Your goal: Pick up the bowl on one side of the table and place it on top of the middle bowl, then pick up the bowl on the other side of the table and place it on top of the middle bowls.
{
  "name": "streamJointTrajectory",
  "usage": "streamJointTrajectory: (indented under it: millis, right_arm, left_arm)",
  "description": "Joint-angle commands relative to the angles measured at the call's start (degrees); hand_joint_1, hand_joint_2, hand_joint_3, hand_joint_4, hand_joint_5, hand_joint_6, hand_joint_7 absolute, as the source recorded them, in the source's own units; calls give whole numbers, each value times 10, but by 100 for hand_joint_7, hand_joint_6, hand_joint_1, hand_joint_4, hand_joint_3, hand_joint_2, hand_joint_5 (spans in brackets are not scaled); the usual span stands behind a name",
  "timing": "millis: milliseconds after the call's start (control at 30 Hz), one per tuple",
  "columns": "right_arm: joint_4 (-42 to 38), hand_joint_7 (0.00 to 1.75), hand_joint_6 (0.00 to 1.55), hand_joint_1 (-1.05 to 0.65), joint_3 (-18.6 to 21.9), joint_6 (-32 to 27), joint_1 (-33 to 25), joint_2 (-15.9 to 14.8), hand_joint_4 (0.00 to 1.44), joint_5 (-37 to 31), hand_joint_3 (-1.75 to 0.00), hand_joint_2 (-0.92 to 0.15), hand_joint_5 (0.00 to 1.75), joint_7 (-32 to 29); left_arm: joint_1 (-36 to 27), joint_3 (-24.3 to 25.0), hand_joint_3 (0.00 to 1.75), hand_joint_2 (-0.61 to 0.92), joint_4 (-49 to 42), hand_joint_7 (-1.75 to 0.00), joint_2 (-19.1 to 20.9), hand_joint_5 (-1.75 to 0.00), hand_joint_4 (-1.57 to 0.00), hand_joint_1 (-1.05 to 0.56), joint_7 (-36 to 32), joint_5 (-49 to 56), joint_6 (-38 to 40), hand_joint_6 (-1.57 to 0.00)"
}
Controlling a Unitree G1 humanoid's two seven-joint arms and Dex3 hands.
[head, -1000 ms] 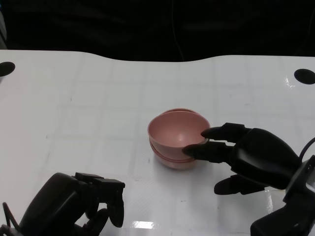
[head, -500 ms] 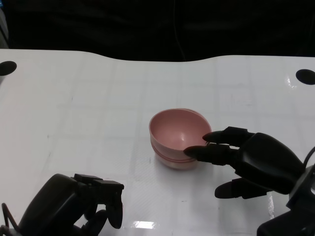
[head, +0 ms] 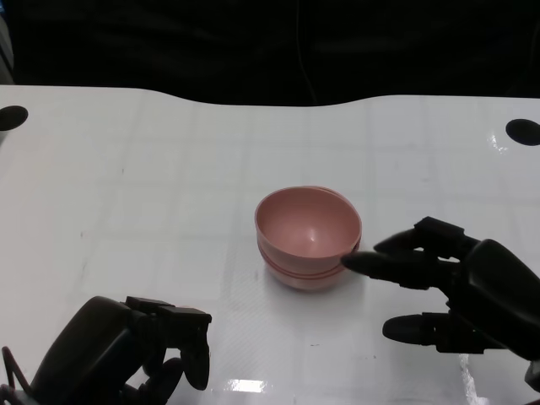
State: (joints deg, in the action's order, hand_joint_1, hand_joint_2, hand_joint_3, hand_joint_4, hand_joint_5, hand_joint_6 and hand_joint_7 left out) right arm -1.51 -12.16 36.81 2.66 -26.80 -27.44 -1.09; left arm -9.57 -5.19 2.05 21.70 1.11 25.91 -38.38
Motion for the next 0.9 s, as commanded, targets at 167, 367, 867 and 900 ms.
streamJointTrajectory:
  millis: [167,367,867,900]
  right_arm:
    - [38,22,102,-7,25,-18,-37,-1,80,44,-2,-86,78,39]
    - [63,38,120,13,42,-36,-77,16,97,87,-27,-73,115,48]
    - [-46,122,101,31,52,51,-45,57,102,81,-168,-6,174,17]
    - [-53,126,100,32,52,53,-43,58,103,83,-168,-6,174,18]
  left_arm:
    - [0,2,157,14,2,-134,6,-161,-96,4,1,-1,3,-94]
    - [5,3,158,14,-9,-135,9,-161,-96,4,-2,1,-5,-93]
    - [0,4,156,18,-29,-139,4,-165,-92,4,17,-51,6,-90]
    - [0,3,157,19,-33,-140,0,-166,-91,5,20,-68,5,-89]
